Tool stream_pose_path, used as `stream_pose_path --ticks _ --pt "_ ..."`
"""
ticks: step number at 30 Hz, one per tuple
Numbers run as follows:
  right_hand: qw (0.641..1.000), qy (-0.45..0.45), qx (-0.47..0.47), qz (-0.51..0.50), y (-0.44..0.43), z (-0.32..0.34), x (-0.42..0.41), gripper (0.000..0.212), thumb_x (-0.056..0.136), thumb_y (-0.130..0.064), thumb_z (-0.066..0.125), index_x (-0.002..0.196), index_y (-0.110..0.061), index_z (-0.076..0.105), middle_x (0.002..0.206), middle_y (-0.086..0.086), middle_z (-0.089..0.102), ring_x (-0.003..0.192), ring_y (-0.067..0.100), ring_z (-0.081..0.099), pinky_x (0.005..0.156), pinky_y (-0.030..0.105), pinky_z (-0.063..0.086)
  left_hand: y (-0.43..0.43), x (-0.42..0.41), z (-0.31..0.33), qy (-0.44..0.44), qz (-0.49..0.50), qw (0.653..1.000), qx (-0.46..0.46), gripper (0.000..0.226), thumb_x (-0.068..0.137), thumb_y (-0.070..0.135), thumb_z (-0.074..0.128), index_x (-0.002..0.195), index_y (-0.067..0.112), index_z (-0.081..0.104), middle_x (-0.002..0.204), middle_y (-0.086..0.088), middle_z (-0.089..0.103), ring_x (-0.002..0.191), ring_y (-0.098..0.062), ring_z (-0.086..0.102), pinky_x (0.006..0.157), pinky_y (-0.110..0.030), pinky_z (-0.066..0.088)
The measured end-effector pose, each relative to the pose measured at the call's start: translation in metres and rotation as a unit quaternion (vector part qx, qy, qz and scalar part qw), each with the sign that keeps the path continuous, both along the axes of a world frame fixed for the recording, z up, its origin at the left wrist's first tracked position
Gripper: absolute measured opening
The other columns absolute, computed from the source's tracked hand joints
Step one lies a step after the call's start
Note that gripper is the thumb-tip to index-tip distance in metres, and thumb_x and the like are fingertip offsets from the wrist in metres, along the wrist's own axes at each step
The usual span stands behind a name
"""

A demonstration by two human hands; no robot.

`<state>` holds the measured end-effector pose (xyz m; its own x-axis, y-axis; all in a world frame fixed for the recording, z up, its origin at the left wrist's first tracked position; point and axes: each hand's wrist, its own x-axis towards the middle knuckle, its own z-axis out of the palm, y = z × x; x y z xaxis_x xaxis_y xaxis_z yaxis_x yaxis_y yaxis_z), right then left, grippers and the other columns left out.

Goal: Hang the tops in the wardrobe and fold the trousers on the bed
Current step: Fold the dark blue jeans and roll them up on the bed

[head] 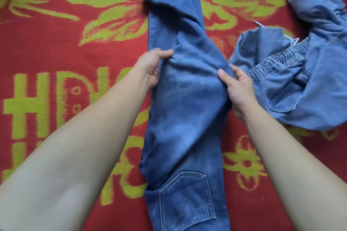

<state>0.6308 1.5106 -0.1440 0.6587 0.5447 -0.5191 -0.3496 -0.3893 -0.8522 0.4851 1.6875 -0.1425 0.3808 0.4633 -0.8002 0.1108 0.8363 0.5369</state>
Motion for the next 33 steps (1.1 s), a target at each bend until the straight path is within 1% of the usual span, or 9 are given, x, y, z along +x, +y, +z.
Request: stream_pose_path --ticks 3,6,9,14,17,21,24,27,33 --pt "0.983 -0.054 -0.097 0.144 0.003 -0.019 -0.005 0.023 0.095 -0.022 0.066 0.112 -0.007 0.067 0.108 0.012 0.072 0.096 0.021 0.066 0.093 0.039 0.052 0.000 -0.005 -0.008 0.095 0.140 0.973 0.156 0.045 0.075 0.004 0.080 0.108 0.020 0.055 0.108 -0.015 0.069 0.090 -0.025 0.070 0.083 -0.041 0.059" --pt "0.942 -0.158 -0.197 0.223 0.014 -0.035 -0.006 0.032 0.096 -0.034 0.062 0.113 -0.008 0.068 0.110 0.011 0.071 0.104 0.027 0.064 0.096 0.040 0.049 -0.004 -0.014 -0.022 0.166 0.078 0.970 0.160 0.056 0.070 0.016 0.088 0.116 0.014 0.056 0.114 -0.014 0.067 0.100 -0.026 0.069 0.089 -0.041 0.057" --pt "0.912 -0.221 -0.245 0.245 0.023 -0.042 -0.008 0.039 0.098 -0.042 0.054 0.109 -0.006 0.063 0.111 0.015 0.067 0.106 0.033 0.060 0.087 0.036 0.045 0.010 -0.016 -0.020 0.128 0.042 0.984 0.118 0.050 0.070 0.016 0.088 0.111 0.006 0.063 0.107 -0.014 0.071 0.092 -0.026 0.071 0.086 -0.046 0.058" --pt "0.909 -0.310 -0.219 0.170 0.023 -0.052 -0.016 0.032 0.100 -0.042 0.049 0.104 -0.011 0.052 0.107 0.022 0.064 0.100 0.040 0.058 0.078 0.040 0.037 0.022 -0.004 -0.017 0.203 -0.087 0.877 0.426 0.059 0.070 0.022 0.082 0.121 0.020 0.053 0.105 -0.002 0.069 0.098 -0.018 0.067 0.094 -0.036 0.051" --pt "0.909 -0.305 -0.239 0.155 0.014 -0.061 -0.015 0.041 0.099 -0.046 0.049 0.115 -0.008 0.051 0.110 0.023 0.065 0.105 0.042 0.058 0.083 0.041 0.040 0.012 -0.013 -0.033 0.220 -0.158 0.880 0.389 0.068 0.083 0.035 0.076 0.138 0.014 0.043 0.114 0.002 0.065 0.110 -0.016 0.060 0.102 -0.032 0.044" --pt "0.941 -0.255 -0.208 0.085 0.000 -0.061 -0.023 0.047 0.094 -0.061 0.049 0.111 -0.018 0.057 0.103 0.003 0.065 0.106 0.025 0.059 0.081 0.024 0.033 -0.029 -0.043 -0.039 0.309 -0.073 0.859 0.403 0.036 0.093 0.055 0.052 0.097 0.020 0.054 0.081 0.010 0.057 0.089 -0.021 0.059 0.078 -0.031 0.041" --pt "0.946 -0.230 -0.222 0.050 -0.027 -0.056 -0.035 0.041 0.094 -0.063 0.046 0.095 -0.025 0.060 0.076 -0.014 0.058 0.089 0.018 0.056 0.069 0.016 0.028 -0.088 -0.081 -0.037 0.369 -0.140 0.847 0.357 0.050 0.094 0.066 0.033 0.078 0.021 0.047 0.075 0.002 0.060 0.084 -0.031 0.058 0.072 -0.038 0.041" --pt "0.931 -0.242 -0.264 0.070 -0.056 -0.050 -0.052 0.044 0.095 -0.065 0.041 0.085 -0.025 0.056 0.066 -0.011 0.054 0.082 0.025 0.055 0.069 0.025 0.028 -0.144 -0.114 -0.031 0.428 -0.232 0.787 0.380 0.054 0.095 0.068 0.029 0.079 0.018 0.044 0.075 -0.013 0.062 0.080 -0.040 0.059 0.068 -0.044 0.044" --pt "0.888 -0.345 -0.292 0.090 -0.096 -0.046 -0.066 0.035 0.099 -0.052 0.042 0.106 -0.023 0.058 0.089 0.013 0.071 0.088 0.042 0.064 0.067 0.040 0.038 -0.147 -0.132 -0.030 0.454 -0.265 0.677 0.515 0.048 0.101 0.047 0.042 0.081 0.006 0.054 0.070 -0.032 0.062 0.063 -0.051 0.059 0.052 -0.044 0.037"
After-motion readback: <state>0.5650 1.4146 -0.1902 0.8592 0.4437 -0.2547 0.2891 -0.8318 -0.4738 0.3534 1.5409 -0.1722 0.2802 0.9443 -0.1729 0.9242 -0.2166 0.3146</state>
